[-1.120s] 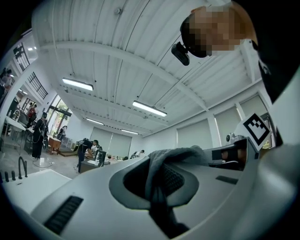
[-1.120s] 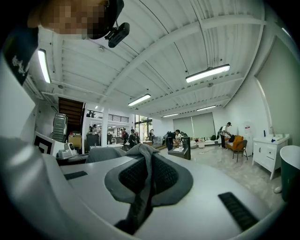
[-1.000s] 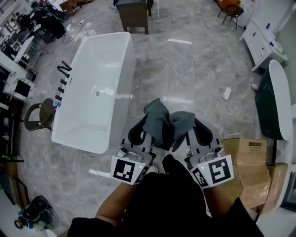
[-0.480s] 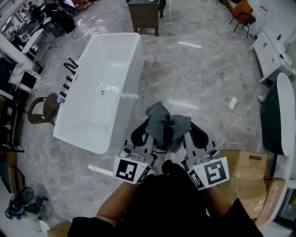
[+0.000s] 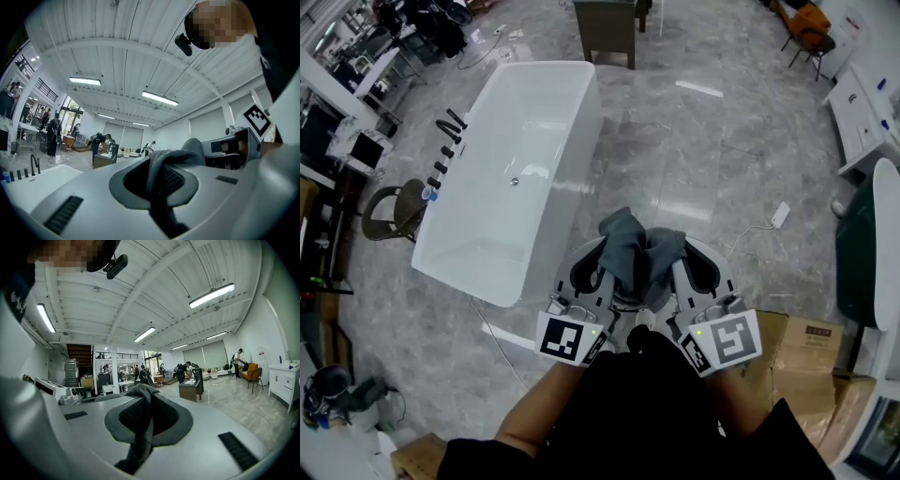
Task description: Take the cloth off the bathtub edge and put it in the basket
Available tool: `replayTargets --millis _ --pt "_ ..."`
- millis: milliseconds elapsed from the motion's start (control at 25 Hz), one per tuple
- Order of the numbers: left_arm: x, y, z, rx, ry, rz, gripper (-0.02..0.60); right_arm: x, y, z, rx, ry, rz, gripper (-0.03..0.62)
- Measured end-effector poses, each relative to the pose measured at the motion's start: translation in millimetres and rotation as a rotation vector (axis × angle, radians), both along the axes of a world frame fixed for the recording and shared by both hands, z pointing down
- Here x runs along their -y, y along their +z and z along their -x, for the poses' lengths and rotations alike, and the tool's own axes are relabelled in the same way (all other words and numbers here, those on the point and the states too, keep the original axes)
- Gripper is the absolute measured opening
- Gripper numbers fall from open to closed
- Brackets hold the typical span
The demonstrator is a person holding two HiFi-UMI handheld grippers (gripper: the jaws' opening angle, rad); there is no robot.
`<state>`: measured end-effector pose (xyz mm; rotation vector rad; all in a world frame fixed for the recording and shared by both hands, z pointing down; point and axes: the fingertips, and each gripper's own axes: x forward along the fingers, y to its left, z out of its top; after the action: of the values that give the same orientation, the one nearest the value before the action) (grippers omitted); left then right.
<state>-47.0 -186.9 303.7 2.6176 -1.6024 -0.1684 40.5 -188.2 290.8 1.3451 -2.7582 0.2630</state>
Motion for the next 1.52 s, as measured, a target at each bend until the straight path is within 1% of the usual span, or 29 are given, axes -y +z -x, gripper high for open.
replayTargets --millis 160,400,600,800,960,1080,1280,1440,1520 --pt "7.1 1.1 -4.9 -0.007 -0.029 -0.001 0.037 5.8 -9.8 0.8 0.023 -0.036 -0.016 0.035" --pt "13.2 2.0 -16.4 0.012 -0.07 -0.004 0.038 13.8 -22.7 -7.2 0.037 -0.088 -0.04 0.035" --pt "15.8 5.6 -13.1 0.013 -0.102 -0.007 0.038 17.6 -19.9 -2.6 0.041 -0.12 -0.032 0.035" --pt "18.8 0.1 -12.0 0.007 -0.12 -0.021 0.038 19.1 -32.9 2.9 0.048 -0.145 -0.045 0.035" --pt "21.7 1.6 -4.9 0.0 -0.122 -0.029 0.038 21.3 -30.1 7.9 0.022 -0.135 -0.059 0.035" --pt "20.4 9.9 -1.6 -0.009 -0.105 -0.006 0.038 22.7 -20.1 8.6 0.005 -0.109 -0.05 0.035" --pt "30.8 26.9 -5.5 -0.015 -0.057 0.024 0.038 35.7 -3.8 -4.7 -0.038 -0.061 -0.034 0.035" --pt "39.8 45.5 -2.7 -0.011 -0.05 0.063 0.038 42.5 14.7 -7.1 -0.057 -0.062 -0.026 0.035" --pt "42.7 59.1 -0.5 -0.007 -0.05 0.092 0.038 46.8 24.0 -4.1 -0.062 -0.061 -0.007 0.035"
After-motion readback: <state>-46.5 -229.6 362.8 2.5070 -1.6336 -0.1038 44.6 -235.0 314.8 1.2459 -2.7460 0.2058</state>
